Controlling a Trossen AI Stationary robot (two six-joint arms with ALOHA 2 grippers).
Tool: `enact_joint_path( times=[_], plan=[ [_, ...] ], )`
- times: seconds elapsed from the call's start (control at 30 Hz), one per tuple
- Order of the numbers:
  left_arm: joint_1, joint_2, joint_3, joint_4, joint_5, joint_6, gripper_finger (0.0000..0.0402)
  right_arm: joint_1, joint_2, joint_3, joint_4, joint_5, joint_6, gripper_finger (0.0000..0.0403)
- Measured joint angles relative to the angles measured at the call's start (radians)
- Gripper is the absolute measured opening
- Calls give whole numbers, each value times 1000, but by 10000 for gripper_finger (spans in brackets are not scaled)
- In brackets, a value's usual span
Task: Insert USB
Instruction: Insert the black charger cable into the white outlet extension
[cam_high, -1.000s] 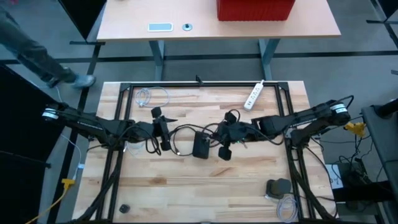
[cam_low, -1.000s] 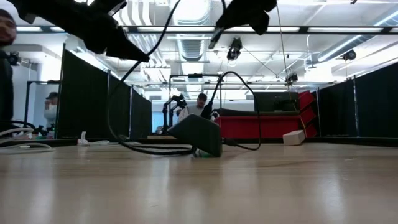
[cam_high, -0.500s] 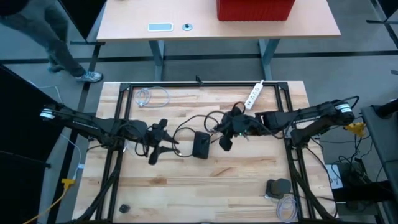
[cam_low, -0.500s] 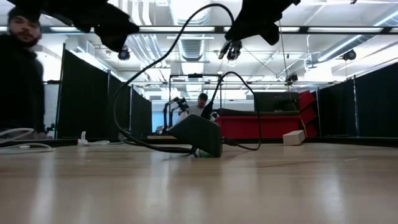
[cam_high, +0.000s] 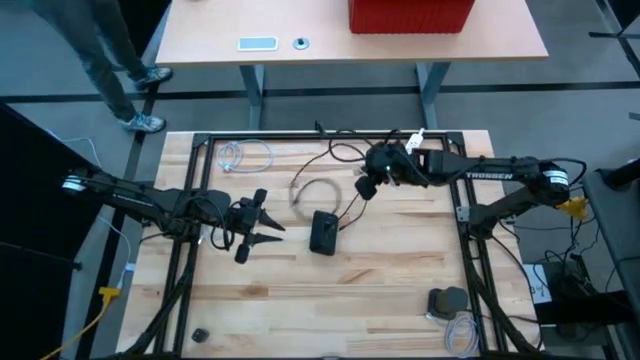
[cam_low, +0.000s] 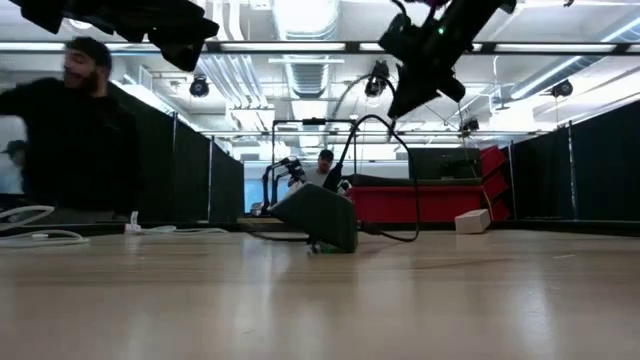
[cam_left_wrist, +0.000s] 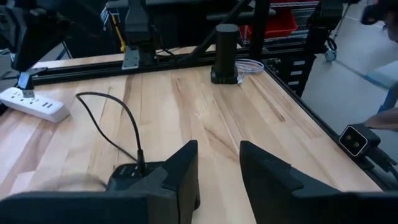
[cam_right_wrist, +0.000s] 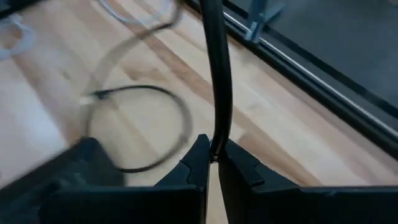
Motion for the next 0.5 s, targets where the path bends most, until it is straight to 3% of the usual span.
enact_joint_path(
  times=[0.2, 0.5],
  plan=[
    [0, -3, 0, -30, 0, 0, 105, -99, 0, -12, -177, 13, -23, 8],
    [0, -3, 0, -33, -2, 0, 107, -206, 0, -94, -205, 8, -187, 7]
  ],
)
